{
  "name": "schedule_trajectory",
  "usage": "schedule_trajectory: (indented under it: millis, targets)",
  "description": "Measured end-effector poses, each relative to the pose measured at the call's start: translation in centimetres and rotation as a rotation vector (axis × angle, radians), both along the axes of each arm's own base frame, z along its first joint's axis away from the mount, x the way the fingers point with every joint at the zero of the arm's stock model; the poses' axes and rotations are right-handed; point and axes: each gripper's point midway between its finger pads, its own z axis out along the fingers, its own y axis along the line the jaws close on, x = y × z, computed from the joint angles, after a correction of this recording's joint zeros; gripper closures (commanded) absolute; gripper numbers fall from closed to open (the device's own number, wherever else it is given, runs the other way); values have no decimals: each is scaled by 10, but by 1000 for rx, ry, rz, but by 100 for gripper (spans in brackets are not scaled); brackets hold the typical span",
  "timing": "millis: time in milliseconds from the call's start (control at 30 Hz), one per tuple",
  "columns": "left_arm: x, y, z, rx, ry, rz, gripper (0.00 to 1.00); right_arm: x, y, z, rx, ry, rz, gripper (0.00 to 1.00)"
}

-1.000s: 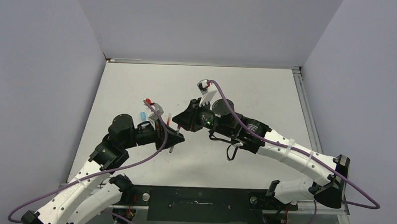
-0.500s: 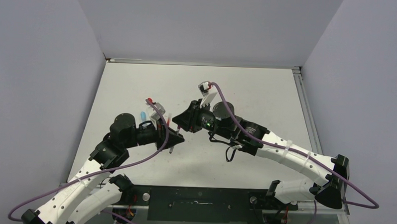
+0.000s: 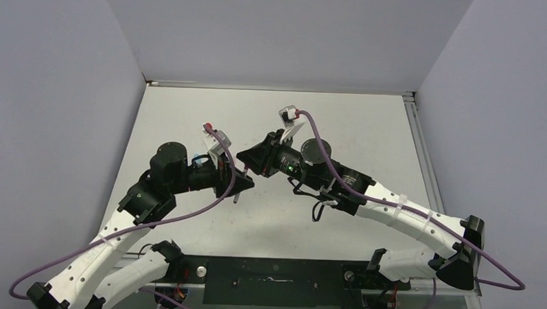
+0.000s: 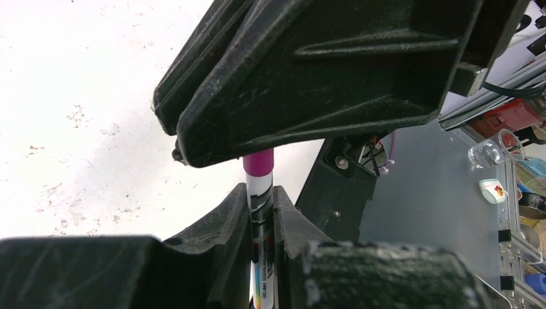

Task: Insert the pens into the pen caps

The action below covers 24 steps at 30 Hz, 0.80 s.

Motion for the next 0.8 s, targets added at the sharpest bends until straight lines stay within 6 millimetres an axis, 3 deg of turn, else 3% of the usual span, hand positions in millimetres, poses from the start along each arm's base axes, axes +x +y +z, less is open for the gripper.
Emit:
schedule_trajectory:
  millis: [267,800]
  targets:
    - [4,-1,13,33,-11,-10,100,2,-2,14,34,-41,-12,95]
    - [6,-8,14,7,12,-22,100,9,-7,16,-10,-59,-65,93]
